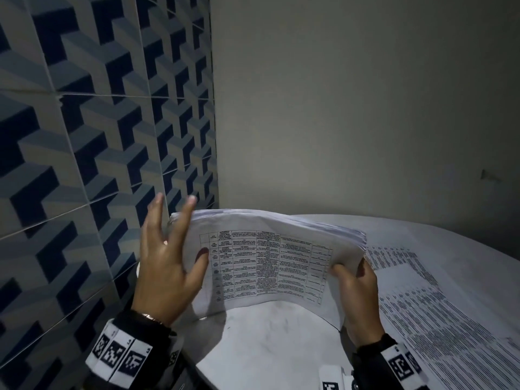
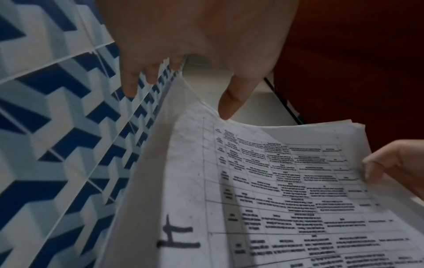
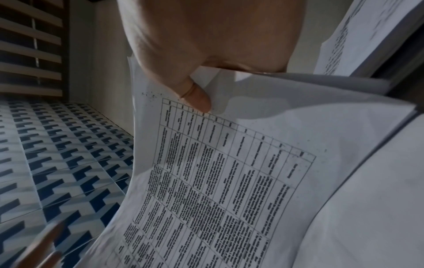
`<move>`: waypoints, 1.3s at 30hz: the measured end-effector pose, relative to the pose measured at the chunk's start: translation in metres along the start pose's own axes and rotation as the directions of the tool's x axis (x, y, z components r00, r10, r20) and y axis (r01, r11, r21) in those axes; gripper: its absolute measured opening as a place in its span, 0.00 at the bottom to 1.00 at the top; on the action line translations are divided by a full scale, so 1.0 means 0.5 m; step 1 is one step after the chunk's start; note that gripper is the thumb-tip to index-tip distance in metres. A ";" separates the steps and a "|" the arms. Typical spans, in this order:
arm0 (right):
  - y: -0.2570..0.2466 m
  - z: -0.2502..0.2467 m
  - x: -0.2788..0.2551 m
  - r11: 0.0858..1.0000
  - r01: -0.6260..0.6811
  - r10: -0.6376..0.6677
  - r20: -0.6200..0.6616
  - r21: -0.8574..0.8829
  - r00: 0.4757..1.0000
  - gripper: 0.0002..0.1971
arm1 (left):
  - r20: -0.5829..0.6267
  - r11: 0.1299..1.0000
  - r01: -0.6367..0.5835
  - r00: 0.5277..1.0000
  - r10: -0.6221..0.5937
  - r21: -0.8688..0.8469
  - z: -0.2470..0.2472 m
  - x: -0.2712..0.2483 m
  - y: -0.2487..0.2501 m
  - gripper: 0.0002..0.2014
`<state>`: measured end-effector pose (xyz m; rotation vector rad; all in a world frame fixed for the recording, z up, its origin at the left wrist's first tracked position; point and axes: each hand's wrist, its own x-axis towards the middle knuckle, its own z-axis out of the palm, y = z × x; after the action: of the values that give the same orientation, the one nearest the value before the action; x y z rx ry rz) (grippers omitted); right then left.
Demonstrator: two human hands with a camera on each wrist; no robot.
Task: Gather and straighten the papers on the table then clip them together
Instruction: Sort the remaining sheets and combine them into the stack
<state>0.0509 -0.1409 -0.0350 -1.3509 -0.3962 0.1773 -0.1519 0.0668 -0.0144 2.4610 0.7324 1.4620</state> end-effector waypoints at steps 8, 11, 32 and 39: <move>0.004 -0.004 -0.001 1.000 0.009 -0.009 -0.021 0.011 1.000 0.18 | 0.067 0.995 0.032 0.997 -0.039 0.097 0.001 0.013 -0.002 0.39; 0.004 -0.006 -0.001 1.000 0.008 -0.008 -0.014 0.011 1.000 0.17 | 0.060 0.991 0.000 0.998 -0.008 0.131 0.003 0.021 -0.003 0.33; -0.005 -0.009 0.021 0.999 0.005 -0.002 0.066 -0.038 0.998 0.13 | 0.383 0.491 0.616 0.779 -0.497 -0.616 0.056 0.007 -0.057 0.11; -0.014 0.013 0.002 0.983 0.155 -0.153 0.024 -0.097 0.988 0.11 | 0.174 0.617 0.441 0.879 -0.444 -0.651 0.059 -0.004 0.001 0.17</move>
<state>0.0488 -0.1362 -0.0271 -1.4100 -0.5275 0.0409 -0.1270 0.0681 -0.0307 1.5693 0.5993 1.2337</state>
